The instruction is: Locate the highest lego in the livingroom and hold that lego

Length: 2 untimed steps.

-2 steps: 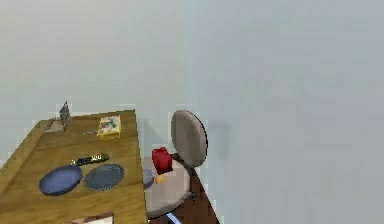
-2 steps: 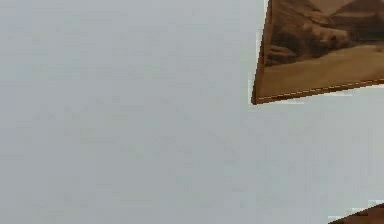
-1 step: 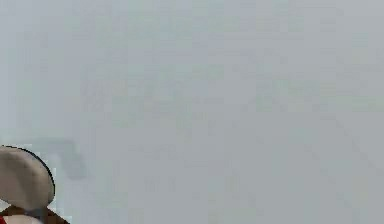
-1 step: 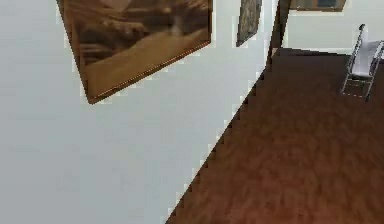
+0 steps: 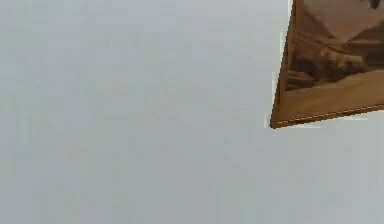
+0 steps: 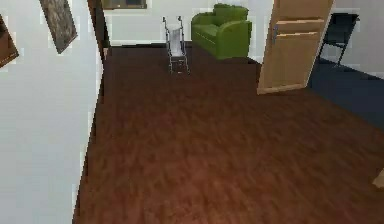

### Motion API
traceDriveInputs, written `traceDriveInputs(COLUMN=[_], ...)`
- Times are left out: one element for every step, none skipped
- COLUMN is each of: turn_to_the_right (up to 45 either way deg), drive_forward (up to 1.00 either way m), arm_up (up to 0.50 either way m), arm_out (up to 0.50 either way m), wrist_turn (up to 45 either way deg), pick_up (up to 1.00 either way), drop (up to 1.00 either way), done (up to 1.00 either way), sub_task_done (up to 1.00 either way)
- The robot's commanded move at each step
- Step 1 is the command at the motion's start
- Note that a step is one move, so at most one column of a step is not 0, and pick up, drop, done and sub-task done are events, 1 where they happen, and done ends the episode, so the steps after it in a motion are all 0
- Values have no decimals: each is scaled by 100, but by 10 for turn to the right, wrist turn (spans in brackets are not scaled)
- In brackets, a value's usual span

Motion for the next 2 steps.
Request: traceDriveInputs(turn_to_the_right=[450, 300], drive_forward=[0, 0], arm_up=[0, 0], arm_out=[0, 0], wrist_turn=[0, 0], pick_up=[0, 0], drop=[0, 0], done=[0, 0], sub_task_done=[0, 0])
